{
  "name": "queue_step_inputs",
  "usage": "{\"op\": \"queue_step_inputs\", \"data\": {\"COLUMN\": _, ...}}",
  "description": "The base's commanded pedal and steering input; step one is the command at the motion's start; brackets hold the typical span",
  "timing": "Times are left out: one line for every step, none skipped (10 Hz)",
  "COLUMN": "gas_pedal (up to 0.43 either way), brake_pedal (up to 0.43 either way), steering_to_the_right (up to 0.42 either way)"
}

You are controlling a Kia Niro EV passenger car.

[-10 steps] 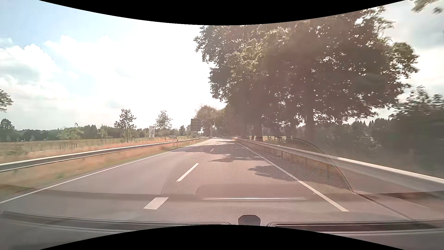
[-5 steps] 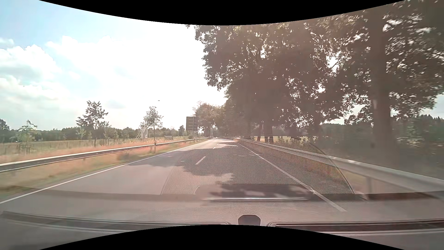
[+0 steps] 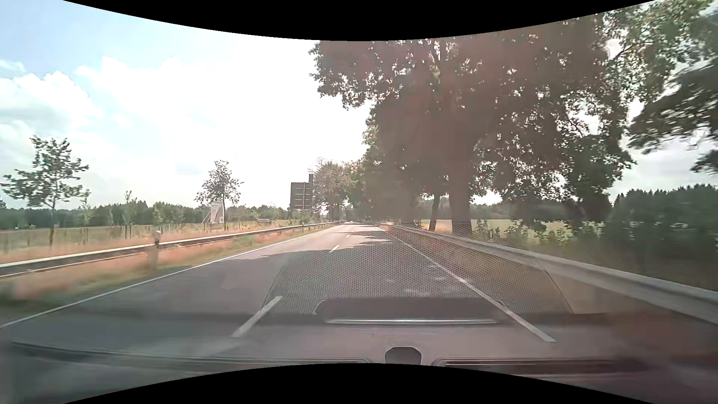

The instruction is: Follow the waypoints while adhering to traffic rules and regulations

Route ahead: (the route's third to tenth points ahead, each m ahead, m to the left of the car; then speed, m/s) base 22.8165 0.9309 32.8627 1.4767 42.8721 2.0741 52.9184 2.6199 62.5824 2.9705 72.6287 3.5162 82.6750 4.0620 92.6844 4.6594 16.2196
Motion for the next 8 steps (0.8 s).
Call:
{"op": "queue_step_inputs", "data": {"gas_pedal": 0.169, "brake_pedal": 0.0, "steering_to_the_right": -0.004}}
{"op": "queue_step_inputs", "data": {"gas_pedal": 0.169, "brake_pedal": 0.0, "steering_to_the_right": -0.004}}
{"op": "queue_step_inputs", "data": {"gas_pedal": 0.169, "brake_pedal": 0.0, "steering_to_the_right": -0.004}}
{"op": "queue_step_inputs", "data": {"gas_pedal": 0.169, "brake_pedal": 0.0, "steering_to_the_right": -0.004}}
{"op": "queue_step_inputs", "data": {"gas_pedal": 0.169, "brake_pedal": 0.0, "steering_to_the_right": -0.004}}
{"op": "queue_step_inputs", "data": {"gas_pedal": 0.169, "brake_pedal": 0.0, "steering_to_the_right": -0.004}}
{"op": "queue_step_inputs", "data": {"gas_pedal": 0.169, "brake_pedal": 0.0, "steering_to_the_right": -0.004}}
{"op": "queue_step_inputs", "data": {"gas_pedal": 0.169, "brake_pedal": 0.0, "steering_to_the_right": -0.004}}
